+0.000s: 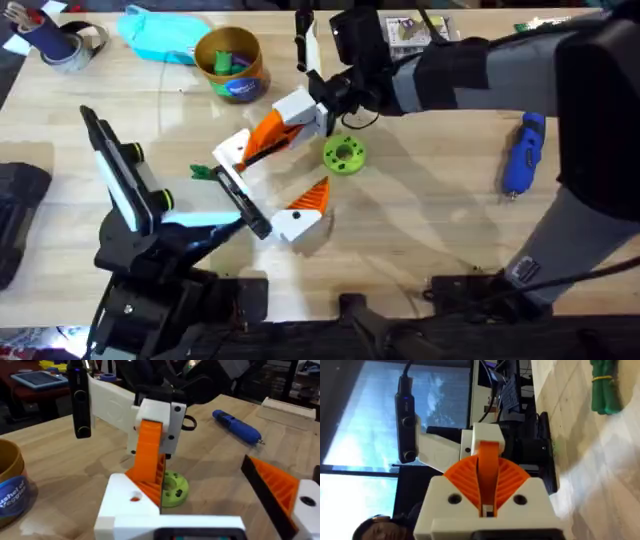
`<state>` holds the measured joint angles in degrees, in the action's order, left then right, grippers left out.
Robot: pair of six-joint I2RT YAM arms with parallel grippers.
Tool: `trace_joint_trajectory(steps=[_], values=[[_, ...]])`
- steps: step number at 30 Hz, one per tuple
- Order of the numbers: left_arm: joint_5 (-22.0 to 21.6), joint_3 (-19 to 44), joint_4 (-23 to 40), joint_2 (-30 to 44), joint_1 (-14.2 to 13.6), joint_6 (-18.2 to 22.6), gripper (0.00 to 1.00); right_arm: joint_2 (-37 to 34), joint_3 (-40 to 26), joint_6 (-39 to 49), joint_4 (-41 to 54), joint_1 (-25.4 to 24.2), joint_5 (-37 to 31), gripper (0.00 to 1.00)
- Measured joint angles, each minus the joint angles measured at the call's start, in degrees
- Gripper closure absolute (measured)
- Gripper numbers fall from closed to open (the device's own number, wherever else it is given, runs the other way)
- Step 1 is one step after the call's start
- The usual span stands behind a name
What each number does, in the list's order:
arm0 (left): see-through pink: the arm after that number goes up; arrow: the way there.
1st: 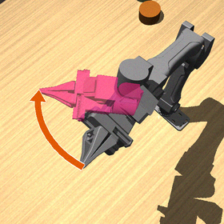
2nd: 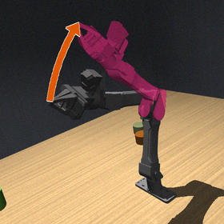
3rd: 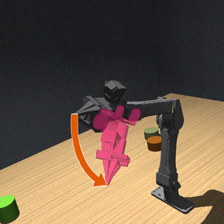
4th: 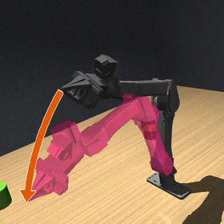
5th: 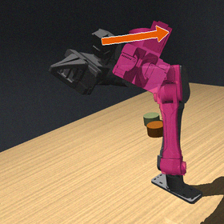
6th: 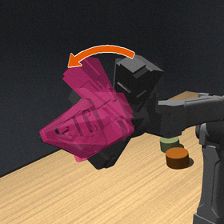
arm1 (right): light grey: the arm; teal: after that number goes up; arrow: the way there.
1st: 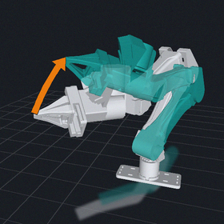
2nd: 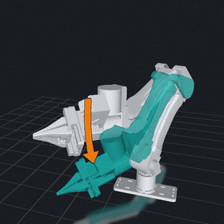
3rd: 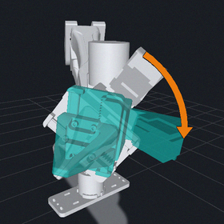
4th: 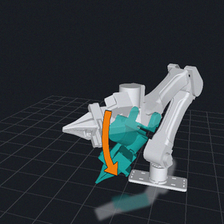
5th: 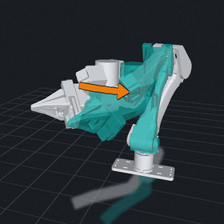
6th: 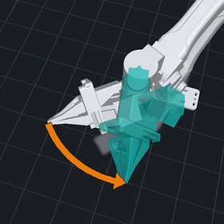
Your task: Pick up the gripper from the table and insert it into the empty holder that is missing its gripper. Then pick up a screw, insert it into the mounting hole, and use the screwdriver to tighten it. Finally, clean up the table by picking up the vegetable and placing it into the bucket.
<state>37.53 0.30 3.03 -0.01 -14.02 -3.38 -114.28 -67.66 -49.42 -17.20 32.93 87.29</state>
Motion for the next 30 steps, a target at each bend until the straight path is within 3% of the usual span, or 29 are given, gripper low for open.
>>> trace_joint_trajectory(steps=[9, 13, 15, 16, 30], values=[[0.2, 0.0, 0.0, 0.0, -0.2, 0.2, 0.006, 0.0, 0.0, -2.9, -5.3, 0.2, 0.0, 0.699], [-0.3, 0.0, 0.1, 0.0, -0.2, -0.4, 0.006, 0.1, 0.0, -5.1, -8.4, 0.4, 0.0, 0.325], [1.4, 0.0, 0.1, 0.0, -0.5, -0.4, 0.006, 0.0, 0.0, -5.5, -8.6, 0.7, -0.2, 0.074], [2.4, 0.0, 0.1, 0.0, -0.9, -0.4, 0.006, -0.1, 0.0, -5.6, -8.6, 0.9, -0.2, 0.027], [6.1, 0.0, 0.3, 0.0, -1.5, -0.4, 0.006, -0.1, 0.0, -5.9, -8.6, -0.7, -0.2, 0.006]])
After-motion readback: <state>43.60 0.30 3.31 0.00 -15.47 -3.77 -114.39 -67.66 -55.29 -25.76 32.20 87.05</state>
